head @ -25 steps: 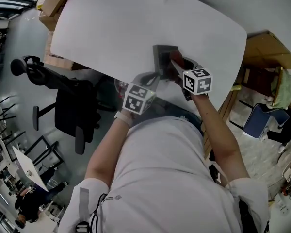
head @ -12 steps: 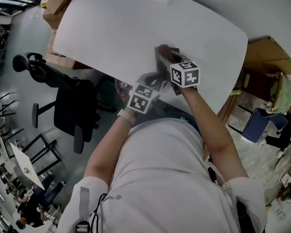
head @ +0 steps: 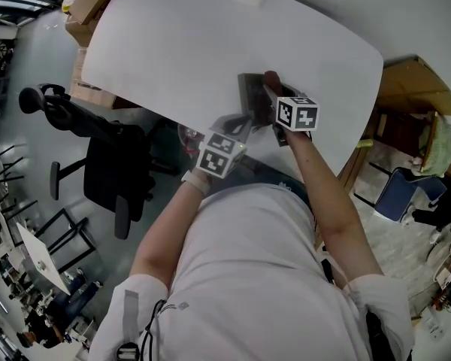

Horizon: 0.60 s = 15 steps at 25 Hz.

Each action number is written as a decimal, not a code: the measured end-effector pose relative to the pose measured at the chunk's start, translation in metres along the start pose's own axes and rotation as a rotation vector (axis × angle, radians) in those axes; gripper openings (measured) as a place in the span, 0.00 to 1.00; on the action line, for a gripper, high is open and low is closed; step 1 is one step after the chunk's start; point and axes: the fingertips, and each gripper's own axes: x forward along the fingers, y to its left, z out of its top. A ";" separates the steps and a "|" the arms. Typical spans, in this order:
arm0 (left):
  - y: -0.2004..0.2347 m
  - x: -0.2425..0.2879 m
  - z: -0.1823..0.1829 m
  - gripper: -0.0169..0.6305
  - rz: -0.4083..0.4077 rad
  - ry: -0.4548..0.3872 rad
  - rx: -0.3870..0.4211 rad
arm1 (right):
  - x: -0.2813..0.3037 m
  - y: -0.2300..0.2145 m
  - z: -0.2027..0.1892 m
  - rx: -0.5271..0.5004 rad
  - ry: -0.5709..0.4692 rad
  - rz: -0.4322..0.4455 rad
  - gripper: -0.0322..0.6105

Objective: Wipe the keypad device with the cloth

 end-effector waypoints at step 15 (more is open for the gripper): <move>-0.001 0.000 0.002 0.05 0.009 0.010 0.040 | -0.002 0.047 0.058 -0.031 -0.082 0.103 0.24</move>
